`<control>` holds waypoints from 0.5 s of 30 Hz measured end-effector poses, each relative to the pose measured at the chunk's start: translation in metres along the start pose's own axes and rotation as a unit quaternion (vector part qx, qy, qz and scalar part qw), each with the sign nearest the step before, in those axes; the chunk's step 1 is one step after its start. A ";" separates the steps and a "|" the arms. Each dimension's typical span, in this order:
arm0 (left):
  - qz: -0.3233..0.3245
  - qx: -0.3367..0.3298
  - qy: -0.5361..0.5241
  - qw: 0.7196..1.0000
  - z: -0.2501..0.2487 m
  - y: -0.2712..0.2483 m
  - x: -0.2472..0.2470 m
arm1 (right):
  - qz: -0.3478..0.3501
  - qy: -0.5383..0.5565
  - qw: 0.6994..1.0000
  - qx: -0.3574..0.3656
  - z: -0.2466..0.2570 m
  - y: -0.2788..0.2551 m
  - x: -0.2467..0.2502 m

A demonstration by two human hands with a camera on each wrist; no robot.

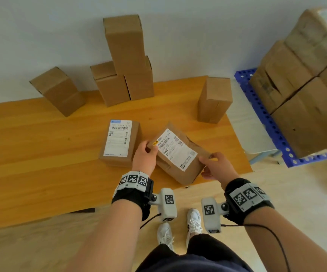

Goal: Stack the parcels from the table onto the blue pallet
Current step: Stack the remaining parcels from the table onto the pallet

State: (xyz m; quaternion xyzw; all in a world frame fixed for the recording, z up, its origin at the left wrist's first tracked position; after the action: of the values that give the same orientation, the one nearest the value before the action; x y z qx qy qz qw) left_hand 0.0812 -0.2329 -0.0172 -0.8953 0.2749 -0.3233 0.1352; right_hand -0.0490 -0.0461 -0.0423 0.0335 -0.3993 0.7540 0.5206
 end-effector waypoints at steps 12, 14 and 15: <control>0.104 0.139 -0.037 0.984 0.036 -0.030 -0.039 | 0.091 -0.153 0.978 0.107 0.005 0.003 -0.013; 0.098 0.118 -0.023 0.988 0.034 -0.028 -0.039 | 0.094 -0.157 0.977 0.105 0.003 0.001 -0.016; 0.086 0.108 -0.021 0.990 0.030 -0.028 -0.037 | 0.092 -0.155 0.978 0.103 0.002 0.000 -0.016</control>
State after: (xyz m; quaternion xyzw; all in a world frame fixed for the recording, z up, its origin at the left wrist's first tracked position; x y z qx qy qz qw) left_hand 0.0882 -0.1868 -0.0470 -0.8552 0.3117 -0.3189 0.2640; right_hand -0.0424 -0.0595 -0.0483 0.1672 -0.3968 0.8211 0.3747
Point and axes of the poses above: each hand's wrist, its own y-axis towards the middle knuckle, its own x-axis out of the back of the hand, z = x × y, the point moved 2 cm from there along y, towards the middle knuckle, and after that the axes turned 10 degrees about -z, right-handed, at the moved point
